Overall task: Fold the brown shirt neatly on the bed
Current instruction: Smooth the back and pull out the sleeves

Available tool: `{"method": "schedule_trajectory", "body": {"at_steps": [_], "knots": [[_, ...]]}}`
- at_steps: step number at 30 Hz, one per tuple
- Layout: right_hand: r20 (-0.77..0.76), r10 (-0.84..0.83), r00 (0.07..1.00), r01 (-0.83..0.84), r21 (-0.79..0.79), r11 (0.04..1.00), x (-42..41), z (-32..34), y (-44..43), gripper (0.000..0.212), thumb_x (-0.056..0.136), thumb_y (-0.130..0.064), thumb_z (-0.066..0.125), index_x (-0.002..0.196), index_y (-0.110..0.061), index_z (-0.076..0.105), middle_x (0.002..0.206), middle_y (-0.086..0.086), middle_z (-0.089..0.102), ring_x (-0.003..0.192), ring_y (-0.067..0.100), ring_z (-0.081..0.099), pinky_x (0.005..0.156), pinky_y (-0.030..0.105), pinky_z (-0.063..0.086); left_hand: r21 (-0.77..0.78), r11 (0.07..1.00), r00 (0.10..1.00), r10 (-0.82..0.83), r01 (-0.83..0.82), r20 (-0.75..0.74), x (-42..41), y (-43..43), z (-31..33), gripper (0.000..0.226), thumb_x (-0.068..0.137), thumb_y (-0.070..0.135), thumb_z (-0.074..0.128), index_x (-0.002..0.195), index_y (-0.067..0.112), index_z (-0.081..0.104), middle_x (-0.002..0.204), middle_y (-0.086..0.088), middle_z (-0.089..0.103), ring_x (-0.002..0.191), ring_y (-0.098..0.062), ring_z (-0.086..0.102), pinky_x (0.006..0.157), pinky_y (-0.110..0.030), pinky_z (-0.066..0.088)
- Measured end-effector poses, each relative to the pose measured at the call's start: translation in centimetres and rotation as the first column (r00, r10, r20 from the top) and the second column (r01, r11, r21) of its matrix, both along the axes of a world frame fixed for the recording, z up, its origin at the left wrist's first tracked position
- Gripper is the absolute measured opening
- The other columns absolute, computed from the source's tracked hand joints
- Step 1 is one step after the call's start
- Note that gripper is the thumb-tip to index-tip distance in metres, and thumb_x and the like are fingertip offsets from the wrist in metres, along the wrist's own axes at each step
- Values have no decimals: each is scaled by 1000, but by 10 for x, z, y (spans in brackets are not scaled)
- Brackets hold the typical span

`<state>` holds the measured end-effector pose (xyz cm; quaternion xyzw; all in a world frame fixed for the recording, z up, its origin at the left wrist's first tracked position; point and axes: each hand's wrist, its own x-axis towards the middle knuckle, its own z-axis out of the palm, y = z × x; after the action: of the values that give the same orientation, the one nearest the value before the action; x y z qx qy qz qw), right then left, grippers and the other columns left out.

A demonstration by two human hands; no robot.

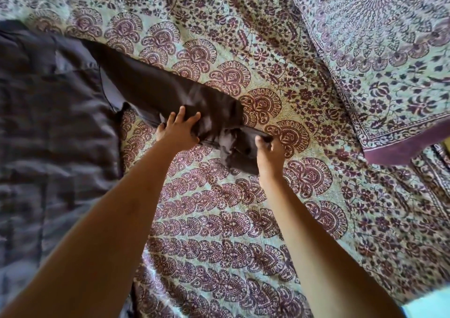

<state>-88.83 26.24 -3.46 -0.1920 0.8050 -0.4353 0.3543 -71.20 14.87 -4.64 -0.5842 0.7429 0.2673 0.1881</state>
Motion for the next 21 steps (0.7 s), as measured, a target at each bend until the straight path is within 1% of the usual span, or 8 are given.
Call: {"method": "schedule_trajectory", "body": {"at_steps": [2,4,6,9,12,15,17,21], "knots": [[24,-137,990,138,-56,989,-18,6,-8,22,96,-17,47,113,-4,50,98,3,54,93,20,54,88,38,46,-16,1000,1000,8,-8,9,-2,2,1,74,90,38,55,146,43,8,158,1,-9,145,-25,1,114,-46,13],[-89,-167,982,163,-47,985,-43,17,-17,33,98,-19,42,124,1,44,110,12,55,102,26,56,89,34,45,-48,999,1000,4,-3,26,-3,6,0,73,90,37,53,147,42,7,158,0,-7,145,-26,3,113,-46,15],[-283,-99,954,105,8,994,-75,21,-25,35,99,-21,40,125,2,43,118,19,58,108,31,57,81,27,43,-69,998,999,-3,6,44,-4,9,-2,71,92,39,49,147,42,4,158,-2,-7,145,-27,4,114,-46,15],[-510,61,858,3,124,992,-122,27,-36,39,99,-26,40,129,-2,43,118,21,59,108,35,57,81,34,43,-66,998,996,-13,19,89,-5,9,-3,70,92,41,46,146,42,2,158,-1,-9,145,-27,3,114,-48,13],[-643,257,722,-129,240,962,-157,26,-49,38,97,-32,42,125,-6,47,106,24,63,97,39,61,75,41,47,-64,998,995,15,-8,101,-11,5,2,68,91,43,48,147,41,9,159,-2,-2,144,-26,10,113,-49,13],[-681,358,639,-170,329,929,-173,21,-54,39,98,-32,40,127,-7,45,99,26,63,91,42,61,68,43,47,-214,966,989,148,-144,1,-22,-1,6,53,90,35,49,141,34,35,154,-4,24,138,-26,26,114,-49,16],[-686,358,633,-131,360,924,-178,16,-50,38,98,-27,40,130,-6,42,103,25,62,93,42,60,68,42,45,-337,904,965,245,-262,-92,-29,-5,7,45,89,30,46,134,29,46,148,-4,36,134,-24,32,113,-49,16],[-685,342,643,-59,401,914,-184,-2,-44,42,98,-27,38,131,-1,38,107,30,58,96,44,57,67,44,42,-298,892,940,312,-339,-135,-41,-12,2,48,95,34,38,143,31,32,156,-3,18,142,-23,17,115,-49,5]]}}
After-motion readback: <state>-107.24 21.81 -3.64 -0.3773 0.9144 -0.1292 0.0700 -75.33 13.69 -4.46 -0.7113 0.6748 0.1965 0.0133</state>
